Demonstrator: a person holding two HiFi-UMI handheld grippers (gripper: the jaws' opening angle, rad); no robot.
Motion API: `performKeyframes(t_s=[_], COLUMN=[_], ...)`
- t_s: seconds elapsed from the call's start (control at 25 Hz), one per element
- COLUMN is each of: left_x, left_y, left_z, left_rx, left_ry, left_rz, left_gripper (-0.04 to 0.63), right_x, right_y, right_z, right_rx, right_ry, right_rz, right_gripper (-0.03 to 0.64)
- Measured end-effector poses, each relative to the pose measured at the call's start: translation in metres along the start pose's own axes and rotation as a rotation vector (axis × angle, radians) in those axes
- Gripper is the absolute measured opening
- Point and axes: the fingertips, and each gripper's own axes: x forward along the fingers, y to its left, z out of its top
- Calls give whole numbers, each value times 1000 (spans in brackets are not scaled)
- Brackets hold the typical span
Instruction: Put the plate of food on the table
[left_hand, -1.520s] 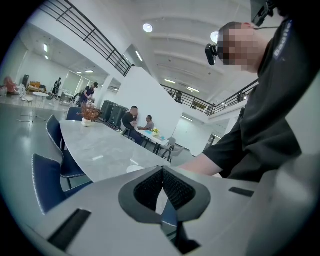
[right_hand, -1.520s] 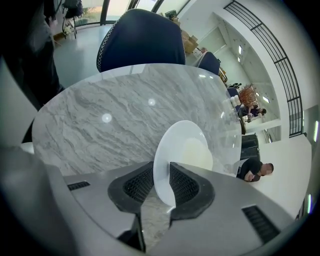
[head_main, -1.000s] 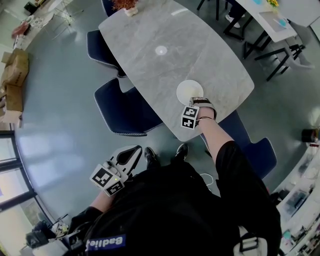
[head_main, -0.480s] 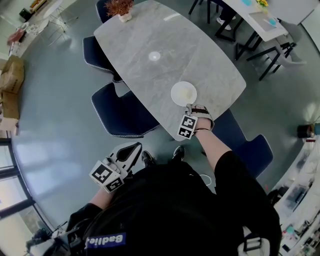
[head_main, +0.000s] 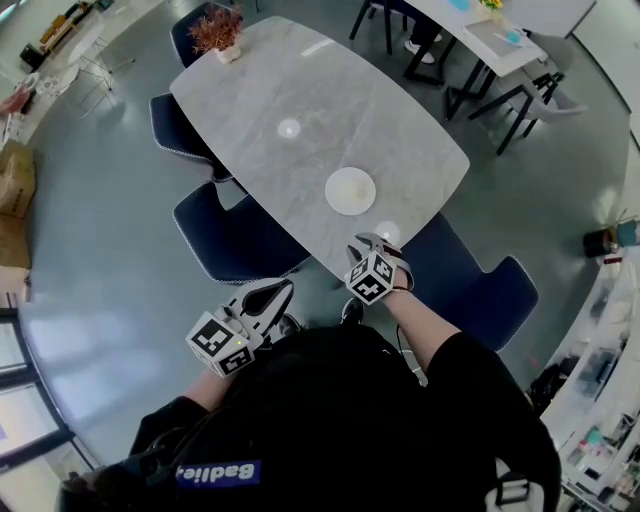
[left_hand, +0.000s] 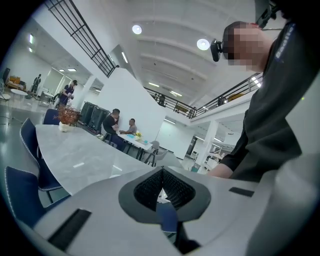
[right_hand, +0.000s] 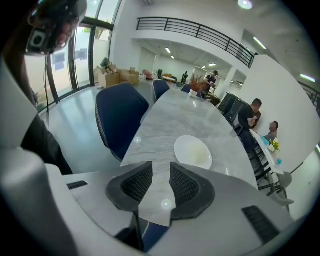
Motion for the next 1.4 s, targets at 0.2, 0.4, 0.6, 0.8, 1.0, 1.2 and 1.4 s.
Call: performKeyframes(t_s=[0.2,0.4,0.6,0.8,1.0,1.2,1.4], left_x=[9,8,12,14,15,13,11], left_y=[-9,-14,-21,-26,-36,-41,-46], left_z=[4,7,7,10,13,13,13], left_rx=[39,39,60,75,102,109,107], left_ry=[1,-8,-2,-1,-2,-11,-11], left_rz=[-59,-78,-116,-137,-167,-186,-193], left_gripper=[8,8,8,8,8,8,8], right_x=[-43,-98,-141,-172,-201,-213,-218], right_y=[27,39,41,44,46,62,67], right_z=[35,66,85,101,117,126,132], right_rx=[134,275,415,471,458,407,409], right_ry=[-156,-291,-416,-489,-565,-608,-639], right_rz=[84,144,189,211,228,260,282], right_gripper=[112,110,81,41,13,11,9])
